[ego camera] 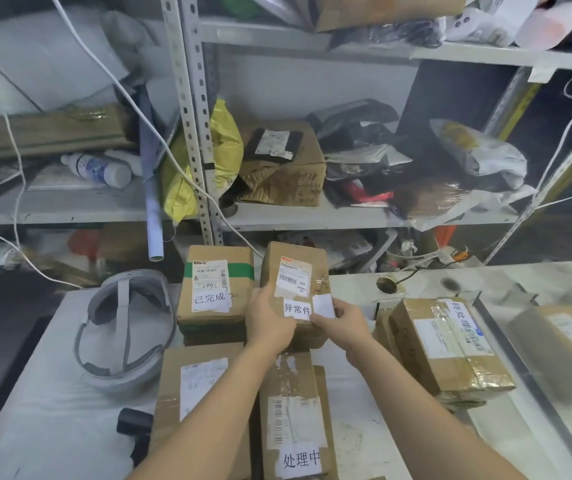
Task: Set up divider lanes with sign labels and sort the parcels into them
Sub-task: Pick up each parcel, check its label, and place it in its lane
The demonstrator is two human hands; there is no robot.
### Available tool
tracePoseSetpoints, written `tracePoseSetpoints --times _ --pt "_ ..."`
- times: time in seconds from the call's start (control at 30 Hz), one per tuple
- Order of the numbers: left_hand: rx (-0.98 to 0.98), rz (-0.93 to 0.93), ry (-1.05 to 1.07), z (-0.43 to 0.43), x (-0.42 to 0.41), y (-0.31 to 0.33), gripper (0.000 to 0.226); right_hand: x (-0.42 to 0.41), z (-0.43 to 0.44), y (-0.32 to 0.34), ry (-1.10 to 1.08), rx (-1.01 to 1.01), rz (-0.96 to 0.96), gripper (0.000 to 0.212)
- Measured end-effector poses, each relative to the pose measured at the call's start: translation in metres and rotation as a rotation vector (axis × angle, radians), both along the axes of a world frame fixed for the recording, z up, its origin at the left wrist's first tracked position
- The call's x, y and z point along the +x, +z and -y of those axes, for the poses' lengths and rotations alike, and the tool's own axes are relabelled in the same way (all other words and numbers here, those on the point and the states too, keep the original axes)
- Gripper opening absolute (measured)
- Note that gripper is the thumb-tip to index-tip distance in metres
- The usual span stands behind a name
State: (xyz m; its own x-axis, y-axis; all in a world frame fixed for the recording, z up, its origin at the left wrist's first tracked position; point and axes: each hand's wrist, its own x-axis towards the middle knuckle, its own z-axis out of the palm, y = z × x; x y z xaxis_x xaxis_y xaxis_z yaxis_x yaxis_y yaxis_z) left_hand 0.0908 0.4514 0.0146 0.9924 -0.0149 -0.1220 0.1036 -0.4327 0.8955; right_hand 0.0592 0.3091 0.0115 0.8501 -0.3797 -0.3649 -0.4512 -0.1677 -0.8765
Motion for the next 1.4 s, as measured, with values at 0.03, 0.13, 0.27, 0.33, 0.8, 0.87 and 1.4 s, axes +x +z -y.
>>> tracePoseSetpoints --times 0.03,0.13,0.27,0.33,0.8,0.87,1.4 --pt "0.003 -0.004 -0.012 0.003 -0.002 0.000 0.055 -0.003 0.001 -0.001 -0.004 0.000 0.010 0.036" --pt "0.003 -0.068 0.024 0.009 -0.003 -0.007 0.059 -0.009 0.005 -0.001 -0.020 0.005 0.027 0.042" --pt "-0.084 -0.213 0.060 0.005 -0.004 -0.009 0.062 -0.010 0.009 -0.002 -0.018 0.026 0.032 0.053" --pt "-0.126 -0.203 0.025 0.002 -0.007 -0.009 0.061 -0.011 0.008 -0.002 -0.031 0.051 0.026 0.055" --pt "-0.337 0.017 -0.073 0.010 -0.033 0.055 0.073 -0.049 0.022 0.060 -0.138 0.120 0.305 0.054" --pt "-0.352 0.067 -0.085 0.021 -0.042 0.070 0.072 -0.061 0.032 0.074 -0.148 0.134 0.354 0.049" --pt "-0.530 0.092 -0.258 0.263 -0.231 0.133 0.062 -0.263 0.281 0.138 -0.198 0.002 0.528 0.038"
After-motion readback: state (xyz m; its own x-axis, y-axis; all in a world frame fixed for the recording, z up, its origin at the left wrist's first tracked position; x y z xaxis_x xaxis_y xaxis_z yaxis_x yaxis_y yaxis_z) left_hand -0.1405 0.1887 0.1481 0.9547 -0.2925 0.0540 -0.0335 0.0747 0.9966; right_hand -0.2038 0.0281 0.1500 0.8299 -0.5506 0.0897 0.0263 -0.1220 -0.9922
